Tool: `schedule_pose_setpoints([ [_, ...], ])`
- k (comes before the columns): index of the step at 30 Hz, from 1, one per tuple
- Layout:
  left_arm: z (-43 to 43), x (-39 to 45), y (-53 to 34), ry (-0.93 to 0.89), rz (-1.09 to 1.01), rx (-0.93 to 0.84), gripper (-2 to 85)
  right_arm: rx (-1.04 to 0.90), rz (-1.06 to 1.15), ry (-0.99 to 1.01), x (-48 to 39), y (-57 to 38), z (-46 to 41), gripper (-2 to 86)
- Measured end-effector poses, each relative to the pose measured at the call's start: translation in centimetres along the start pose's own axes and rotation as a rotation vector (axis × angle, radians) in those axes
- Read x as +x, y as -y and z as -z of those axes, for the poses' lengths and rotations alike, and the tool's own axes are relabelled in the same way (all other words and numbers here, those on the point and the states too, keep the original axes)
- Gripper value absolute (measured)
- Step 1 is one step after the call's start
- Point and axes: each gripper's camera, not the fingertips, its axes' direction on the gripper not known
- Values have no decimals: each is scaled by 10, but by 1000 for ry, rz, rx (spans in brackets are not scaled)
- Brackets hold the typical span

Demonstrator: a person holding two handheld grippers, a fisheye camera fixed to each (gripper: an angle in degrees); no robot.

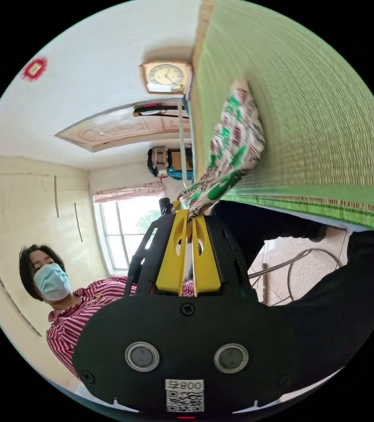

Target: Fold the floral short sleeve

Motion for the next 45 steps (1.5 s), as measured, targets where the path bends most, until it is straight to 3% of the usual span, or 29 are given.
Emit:
schedule_pose_setpoints([
  [8,9,120,-31,-83,-317,124,19,45,361,22,-140,-97,-22,5],
  [15,-14,141,-64,-113,-401,116,19,98,499,35,-196,-196,-52,6],
  [30,-86,98,-95,-211,-391,68,19,162,529,60,-252,-357,-119,6],
  [45,-193,21,-30,-249,-349,-73,20,289,490,56,-344,-440,-149,6],
])
